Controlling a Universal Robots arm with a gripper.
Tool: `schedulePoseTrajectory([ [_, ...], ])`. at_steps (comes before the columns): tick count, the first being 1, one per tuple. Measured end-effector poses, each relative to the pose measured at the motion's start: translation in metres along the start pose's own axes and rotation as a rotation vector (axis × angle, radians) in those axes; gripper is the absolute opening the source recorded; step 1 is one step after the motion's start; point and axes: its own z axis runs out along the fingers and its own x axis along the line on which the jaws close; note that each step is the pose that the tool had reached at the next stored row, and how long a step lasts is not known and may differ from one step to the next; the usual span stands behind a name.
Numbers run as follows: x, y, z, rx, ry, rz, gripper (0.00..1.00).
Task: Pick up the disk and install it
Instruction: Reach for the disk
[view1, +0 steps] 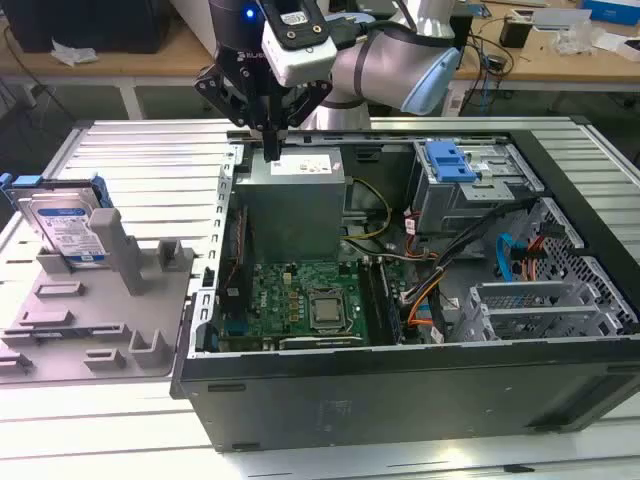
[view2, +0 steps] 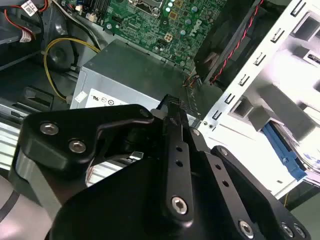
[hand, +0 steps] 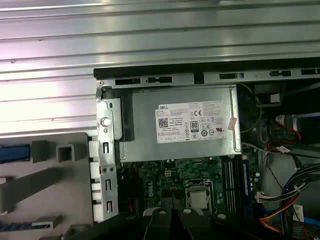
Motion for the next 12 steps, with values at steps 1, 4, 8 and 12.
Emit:
schedulePoseTrajectory([
  [1,0.0000,0.0000,0.0000,0.0000,0.0000,0.000,0.11],
  [4,0.0000,0.0000,0.0000,0.0000,0.0000,0.000,0.11],
  [8,0.0000,0.0000,0.0000,0.0000,0.0000,0.000,0.11],
  [12,0.0001,0.0000,0.0000,0.0000,0.0000,0.000,0.11],
])
